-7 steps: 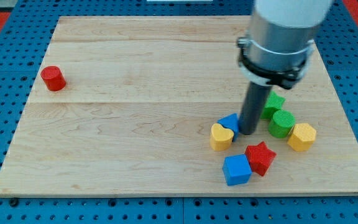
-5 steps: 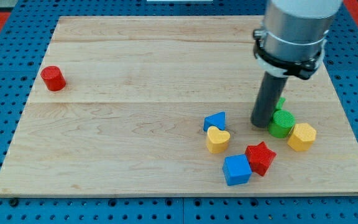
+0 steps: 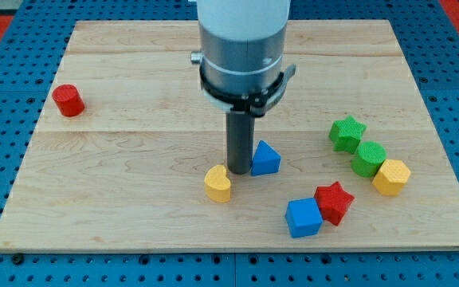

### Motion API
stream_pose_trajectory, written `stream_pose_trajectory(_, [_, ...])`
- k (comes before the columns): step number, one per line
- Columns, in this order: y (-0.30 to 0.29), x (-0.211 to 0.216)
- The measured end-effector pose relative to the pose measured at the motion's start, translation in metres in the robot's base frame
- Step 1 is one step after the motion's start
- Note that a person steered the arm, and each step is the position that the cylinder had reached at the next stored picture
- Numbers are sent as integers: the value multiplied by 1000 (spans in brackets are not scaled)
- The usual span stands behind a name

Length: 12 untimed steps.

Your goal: Move the blue triangle diagonally bottom right to the green star

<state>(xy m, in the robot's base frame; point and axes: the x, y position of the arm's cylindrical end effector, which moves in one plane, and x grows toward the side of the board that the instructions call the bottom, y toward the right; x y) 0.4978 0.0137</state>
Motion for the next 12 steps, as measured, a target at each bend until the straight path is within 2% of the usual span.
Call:
stream_pose_trajectory(1, [63, -12])
stream_pose_trajectory(2, [85, -11])
stream_pose_trajectory(3, [56, 20])
stream_pose_trajectory(4, [93, 27])
stream_pose_trajectory(6, [128, 0])
stream_pose_trajectory(8, [198, -1])
stream_pose_trajectory(9, [205, -1])
stream_pose_trajectory(10, [209, 7])
stream_pose_trajectory(11, [225, 34])
stream_pose_trajectory(12, [238, 39])
